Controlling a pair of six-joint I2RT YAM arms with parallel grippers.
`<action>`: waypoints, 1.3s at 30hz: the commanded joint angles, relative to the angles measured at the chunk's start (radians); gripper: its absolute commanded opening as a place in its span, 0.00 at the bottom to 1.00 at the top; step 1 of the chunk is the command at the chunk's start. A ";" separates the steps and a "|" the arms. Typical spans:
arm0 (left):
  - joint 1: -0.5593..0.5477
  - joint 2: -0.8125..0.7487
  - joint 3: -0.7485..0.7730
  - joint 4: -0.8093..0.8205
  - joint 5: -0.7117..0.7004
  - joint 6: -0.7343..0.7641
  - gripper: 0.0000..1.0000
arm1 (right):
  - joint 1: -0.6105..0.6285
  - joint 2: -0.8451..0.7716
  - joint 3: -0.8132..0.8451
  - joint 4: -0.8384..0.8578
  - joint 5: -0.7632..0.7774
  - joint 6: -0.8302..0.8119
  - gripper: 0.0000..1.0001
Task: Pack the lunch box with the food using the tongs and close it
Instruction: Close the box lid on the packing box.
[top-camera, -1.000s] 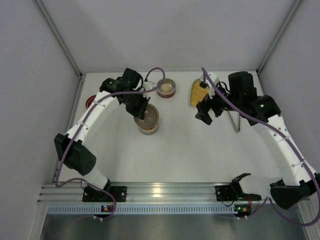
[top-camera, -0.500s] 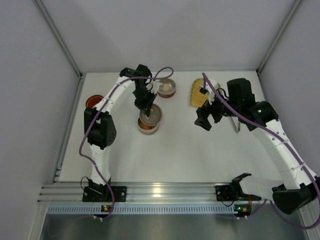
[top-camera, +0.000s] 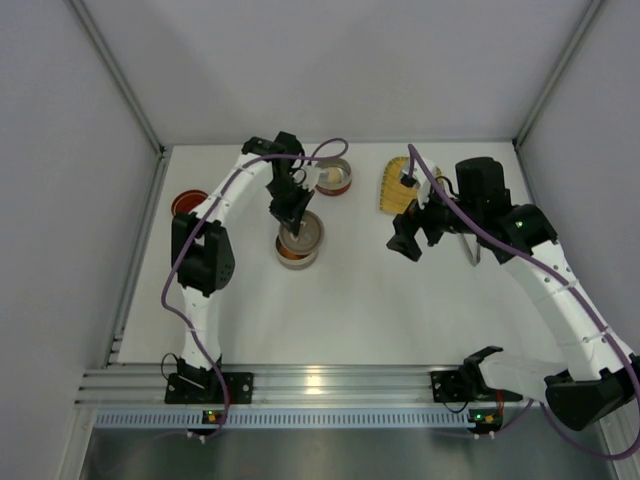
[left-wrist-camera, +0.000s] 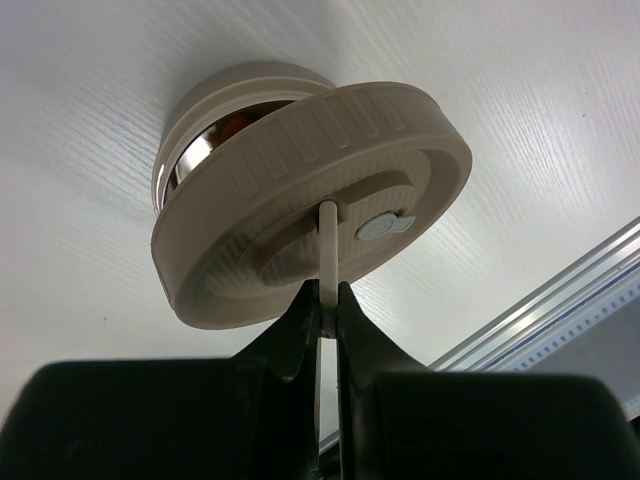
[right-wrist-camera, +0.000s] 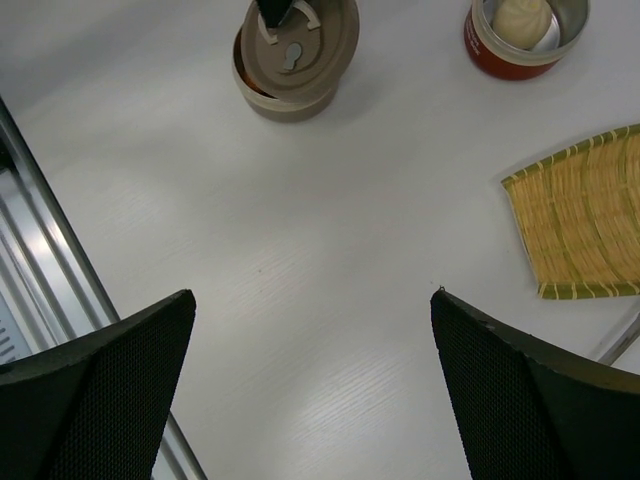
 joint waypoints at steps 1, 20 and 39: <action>0.026 -0.002 0.010 -0.189 0.020 0.023 0.00 | -0.013 -0.018 -0.004 0.057 -0.029 0.010 0.99; 0.030 -0.064 -0.074 -0.189 0.052 0.055 0.00 | -0.013 -0.008 -0.004 0.055 -0.047 0.016 0.99; 0.026 -0.249 -0.224 -0.192 0.043 0.064 0.00 | -0.019 -0.019 0.004 0.046 -0.058 0.029 1.00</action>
